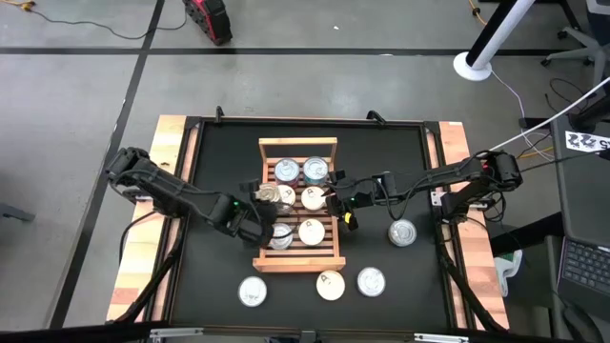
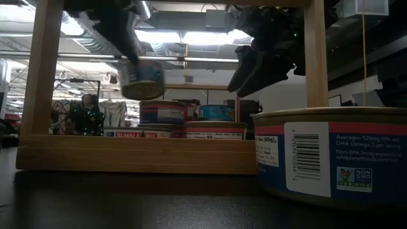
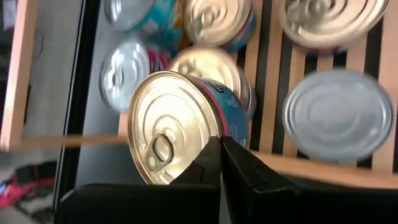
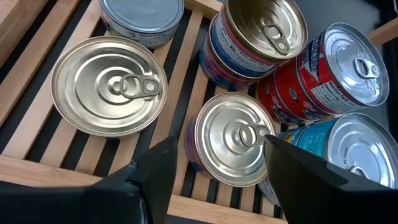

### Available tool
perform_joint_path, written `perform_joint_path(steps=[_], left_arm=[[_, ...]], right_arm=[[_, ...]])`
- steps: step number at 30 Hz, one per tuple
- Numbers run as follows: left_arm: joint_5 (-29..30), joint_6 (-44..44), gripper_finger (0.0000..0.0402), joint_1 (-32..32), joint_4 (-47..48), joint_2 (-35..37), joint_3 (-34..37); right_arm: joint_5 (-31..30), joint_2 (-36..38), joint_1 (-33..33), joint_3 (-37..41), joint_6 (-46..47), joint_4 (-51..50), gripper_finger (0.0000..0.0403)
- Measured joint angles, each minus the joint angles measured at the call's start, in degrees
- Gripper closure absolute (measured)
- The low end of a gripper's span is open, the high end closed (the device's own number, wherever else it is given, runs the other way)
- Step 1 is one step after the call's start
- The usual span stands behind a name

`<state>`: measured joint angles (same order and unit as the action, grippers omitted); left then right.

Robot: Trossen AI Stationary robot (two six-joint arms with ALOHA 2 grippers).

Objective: Stack canned seafood by type on shelf
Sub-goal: Stack the blue-pink tuna can on top of the other blue-pink tuna cans on the shelf

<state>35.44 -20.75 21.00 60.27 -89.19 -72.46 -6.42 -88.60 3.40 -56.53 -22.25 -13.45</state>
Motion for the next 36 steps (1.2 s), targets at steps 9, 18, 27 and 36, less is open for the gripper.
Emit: perform_joint_path(steps=[9, 18, 27, 36], left_arm=[[-2.55, 11.85, 0.0401, -5.56, -8.79, 0.00, 0.00], [-7.19, 13.93, 0.0401, -7.20, -9.37, -0.67, 0.00], [-7.29, 18.85, 0.0397, -7.24, -9.40, -3.23, 0.00], [-7.25, 17.97, 0.0357, -7.24, -9.48, -3.23, 0.00]], right_arm=[[-0.02, 0.00, 0.00, 0.00, -0.01, 0.02, 0.0166], [-0.01, 0.00, 0.00, 0.00, -0.01, 0.02, 0.0166], [0.00, 0.00, 0.00, 0.00, -0.01, 0.02, 0.0166], [0.00, 0.00, 0.00, 0.00, 0.01, 0.00, 0.0166]])
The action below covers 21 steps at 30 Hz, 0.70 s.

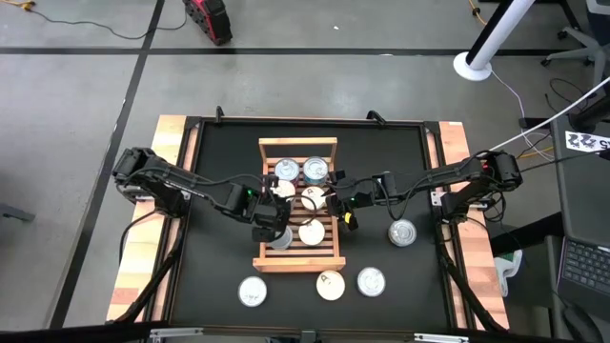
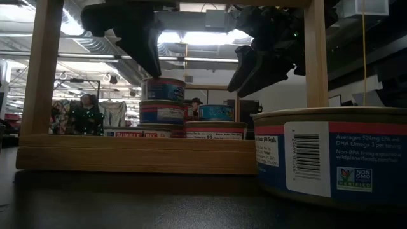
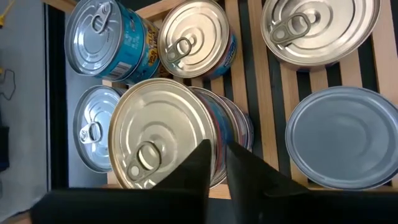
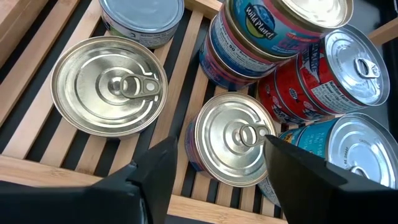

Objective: Stack canned seafood by type on shelf
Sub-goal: Stack the blue-pink tuna can on top of the other blue-pink tuna cans on the shelf, then put the green tuna can on the shelf

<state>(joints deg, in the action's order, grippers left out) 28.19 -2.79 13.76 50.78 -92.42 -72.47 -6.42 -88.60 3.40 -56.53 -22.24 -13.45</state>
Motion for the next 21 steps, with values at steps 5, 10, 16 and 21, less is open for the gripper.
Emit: perform_joint_path(steps=[5, 10, 16, 21], left_arm=[[-0.01, -1.36, 0.0306, -0.04, 0.00, 0.00, 0.00], [0.01, 0.65, 0.0269, 0.76, 0.00, 0.04, 0.00], [0.14, 0.76, 0.0261, 0.93, 0.01, 0.24, -2.56], [0.14, 0.81, 0.0261, 0.94, 0.14, 0.24, -4.84]], right_arm=[[-0.02, 0.00, 0.00, 0.00, 0.02, -0.02, 0.0166], [-0.04, 0.43, 0.00, 0.00, 0.04, -1.91, 0.0166], [-2.15, 1.18, 0.00, -4.90, 2.92, -15.54, 0.0166], [-1.65, 1.18, 0.00, -9.92, 10.23, -30.96, 0.0166]])
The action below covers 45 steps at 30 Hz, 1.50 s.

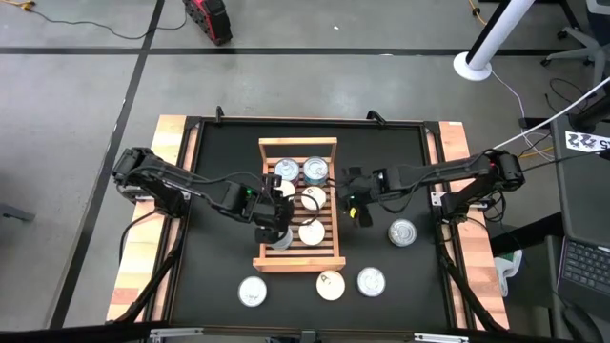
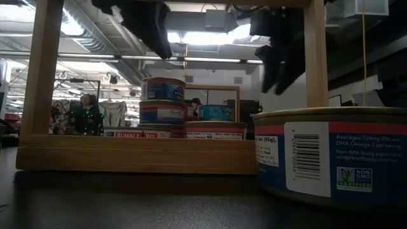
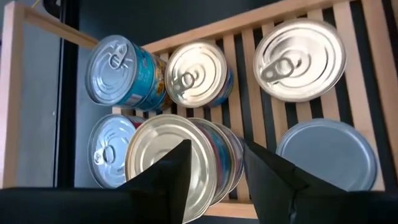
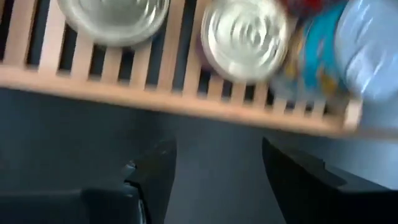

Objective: Stack canned seafood by type on shelf
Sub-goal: Put the green tuna can on the shelf

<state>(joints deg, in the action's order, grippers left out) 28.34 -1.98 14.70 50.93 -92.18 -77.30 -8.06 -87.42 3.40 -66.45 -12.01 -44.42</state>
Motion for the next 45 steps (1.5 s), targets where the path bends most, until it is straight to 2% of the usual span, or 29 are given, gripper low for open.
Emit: perform_joint_path(steps=[9, 18, 23, 31, 39, 45], left_arm=[[-0.20, -2.39, 0.0261, 0.07, 0.54, 0.04, -1.26], [-3.01, -9.00, 0.0261, 2.94, 0.88, 0.99, -1.26], [-5.09, -16.73, 0.0261, 6.19, 0.95, 3.81, -1.26], [-15.44, -37.91, 0.0261, 14.83, -0.01, 6.65, -1.28], [-16.35, -54.07, 0.0261, 27.99, -8.64, 2.98, -0.93], [-16.35, -60.13, 0.0261, 33.83, -11.79, -2.37, -0.91]], right_arm=[[0.41, 0.00, 0.00, -1.29, 7.90, -19.20, 0.0166], [2.65, 0.00, 0.02, -1.29, 9.18, -19.60, 0.0166], [2.63, 0.00, 0.00, -1.29, 9.20, -19.53, 0.0166], [2.06, 0.00, 0.00, -1.29, 9.17, -17.77, 0.0166], [2.08, 0.00, 0.02, -1.29, 9.20, -13.41, 0.0166], [2.09, 0.00, 0.00, -1.29, 9.22, -12.42, 0.0166]])
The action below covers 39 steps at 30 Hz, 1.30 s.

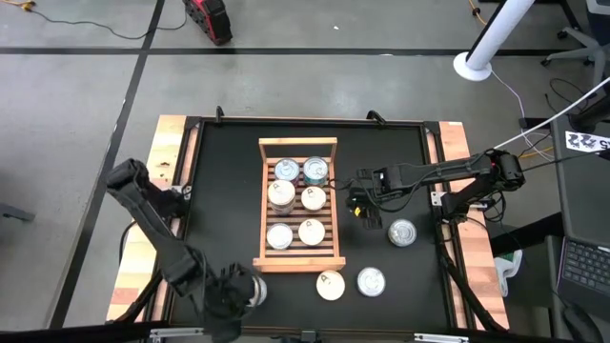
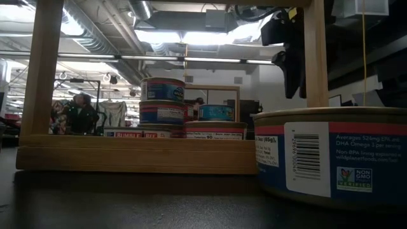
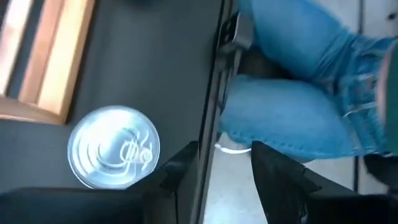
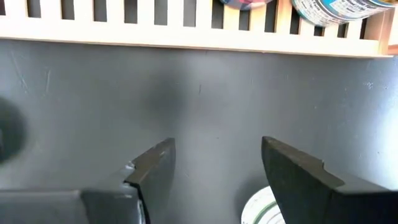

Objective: Stack canned seafood by type on shelf
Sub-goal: Put the green tuna can on the shelf

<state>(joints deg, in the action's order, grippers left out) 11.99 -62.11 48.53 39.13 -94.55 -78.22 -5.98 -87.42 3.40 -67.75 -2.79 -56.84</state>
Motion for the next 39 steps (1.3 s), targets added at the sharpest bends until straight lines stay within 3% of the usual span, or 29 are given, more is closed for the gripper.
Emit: perform_joint_path(steps=[14, 21, 39], left_arm=[[-4.00, 9.31, 0.0261, 1.14, 1.80, -11.32, 0.00], [-3.95, 10.24, 0.0261, 1.09, 7.54, -13.49, 0.00], [-0.95, 17.02, 0.0261, 1.14, 8.96, -17.49, -0.22]], right_arm=[[-0.01, 0.00, 0.00, 0.00, 2.58, 0.00, 0.0166], [0.00, 0.00, 0.00, 0.00, 2.56, 0.23, 0.0166], [-0.02, 0.00, -0.02, 0.00, 2.56, 0.44, 0.0166]])
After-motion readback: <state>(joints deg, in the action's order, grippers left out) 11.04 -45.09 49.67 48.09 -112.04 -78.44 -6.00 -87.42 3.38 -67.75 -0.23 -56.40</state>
